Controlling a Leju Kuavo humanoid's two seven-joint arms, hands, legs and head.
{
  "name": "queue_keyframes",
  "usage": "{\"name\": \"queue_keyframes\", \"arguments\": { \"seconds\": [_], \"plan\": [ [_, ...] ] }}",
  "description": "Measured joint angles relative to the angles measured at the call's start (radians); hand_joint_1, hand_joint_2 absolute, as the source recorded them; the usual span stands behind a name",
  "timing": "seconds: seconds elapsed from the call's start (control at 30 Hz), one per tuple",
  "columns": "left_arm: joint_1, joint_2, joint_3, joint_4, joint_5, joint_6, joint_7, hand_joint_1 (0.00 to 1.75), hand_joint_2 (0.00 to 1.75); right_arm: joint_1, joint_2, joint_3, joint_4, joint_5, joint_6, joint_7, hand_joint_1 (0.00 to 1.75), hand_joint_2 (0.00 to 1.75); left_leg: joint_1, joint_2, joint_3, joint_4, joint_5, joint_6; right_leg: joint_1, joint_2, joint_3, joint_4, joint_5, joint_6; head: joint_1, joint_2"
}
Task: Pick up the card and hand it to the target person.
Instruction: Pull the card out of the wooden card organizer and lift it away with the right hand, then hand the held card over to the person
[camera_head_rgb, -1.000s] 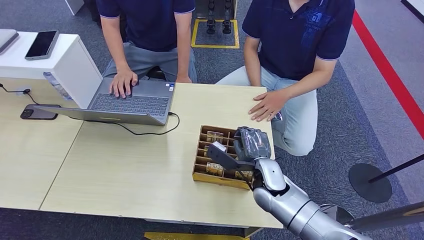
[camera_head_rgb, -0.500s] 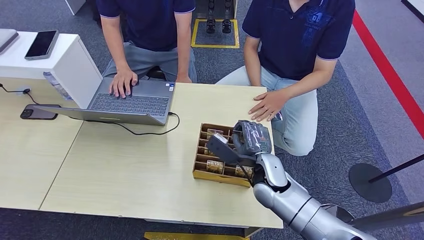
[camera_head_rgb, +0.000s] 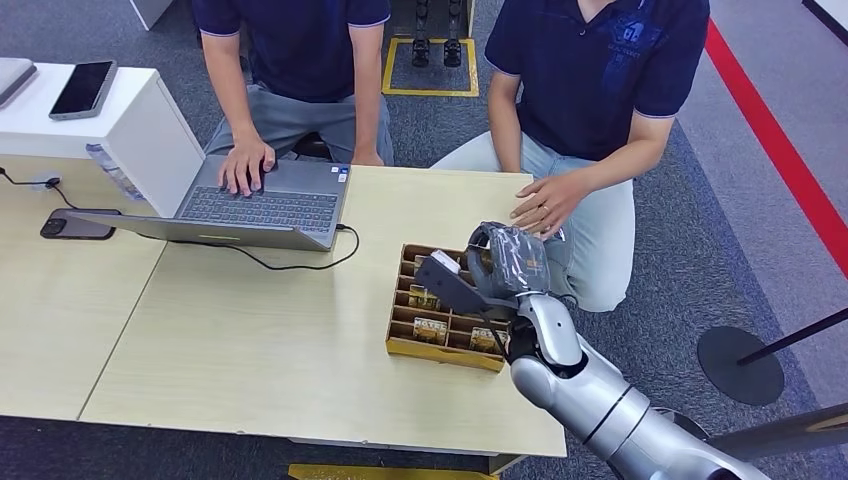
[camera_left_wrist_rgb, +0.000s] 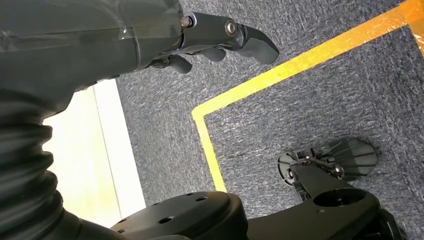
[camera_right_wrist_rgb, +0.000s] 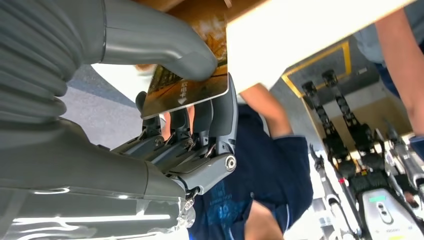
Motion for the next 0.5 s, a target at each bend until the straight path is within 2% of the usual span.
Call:
{"name": "queue_keyframes", "arguments": {
  "seconds": [0.5],
  "plan": [
    [0.000,0.000,-0.016,0.000,0.004,0.006,-0.007,0.00,1.75,-0.062,-0.035,-0.039,-0.113,0.027,-0.029,0.031,1.27,1.75,0.000,0.000,0.000,0.000,0.000,0.000,0.000,0.000,0.000,0.000,0.000,0.000,0.000,0.000]
  ]
}}
